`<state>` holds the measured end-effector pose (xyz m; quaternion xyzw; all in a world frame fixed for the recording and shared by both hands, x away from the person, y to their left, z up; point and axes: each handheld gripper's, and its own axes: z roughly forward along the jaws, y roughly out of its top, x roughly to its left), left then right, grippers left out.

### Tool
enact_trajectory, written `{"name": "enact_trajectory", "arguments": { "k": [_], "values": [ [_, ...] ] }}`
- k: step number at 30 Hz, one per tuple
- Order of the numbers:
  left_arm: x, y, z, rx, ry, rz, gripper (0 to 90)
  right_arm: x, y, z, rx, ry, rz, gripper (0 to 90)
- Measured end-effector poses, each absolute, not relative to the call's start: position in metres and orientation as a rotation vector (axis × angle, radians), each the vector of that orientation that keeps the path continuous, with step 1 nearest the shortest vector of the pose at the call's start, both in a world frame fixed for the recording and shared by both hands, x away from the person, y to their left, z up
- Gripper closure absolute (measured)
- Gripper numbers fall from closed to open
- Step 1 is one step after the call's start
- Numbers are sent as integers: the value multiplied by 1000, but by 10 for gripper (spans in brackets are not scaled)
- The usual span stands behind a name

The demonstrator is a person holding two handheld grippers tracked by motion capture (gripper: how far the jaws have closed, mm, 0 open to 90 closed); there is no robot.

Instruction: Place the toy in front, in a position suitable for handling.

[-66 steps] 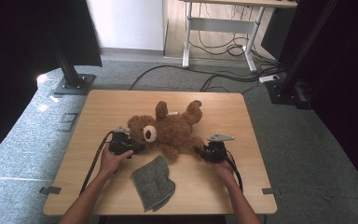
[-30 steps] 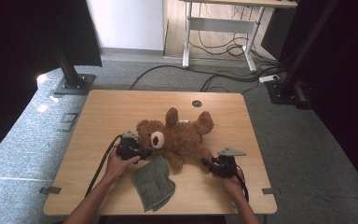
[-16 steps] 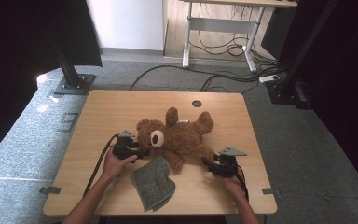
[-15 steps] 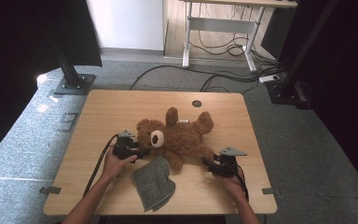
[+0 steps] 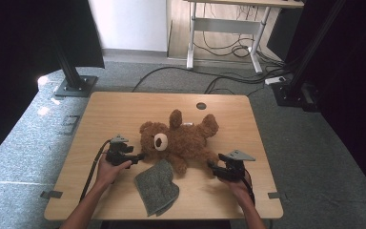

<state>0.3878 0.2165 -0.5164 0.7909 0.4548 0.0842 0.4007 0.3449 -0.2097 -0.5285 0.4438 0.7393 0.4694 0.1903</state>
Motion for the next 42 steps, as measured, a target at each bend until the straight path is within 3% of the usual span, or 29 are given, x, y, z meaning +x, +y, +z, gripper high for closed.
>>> {"name": "enact_trajectory", "arguments": {
  "k": [12, 30, 37, 42],
  "values": [
    [350, 197, -523, 2084, 1088, 141, 240, 348, -208, -529, 1263, 2076, 1329, 371],
    [337, 164, -537, 2168, 1037, 121, 219, 350, -208, -530, 1272, 2076, 1329, 372],
    [327, 151, -539, 2228, 979, 257, 301, 350, -209, -530, 1270, 2074, 1328, 374],
    [325, 151, -540, 2229, 959, 280, 364, 351, -210, -531, 1275, 2072, 1326, 376]
  ]
}}
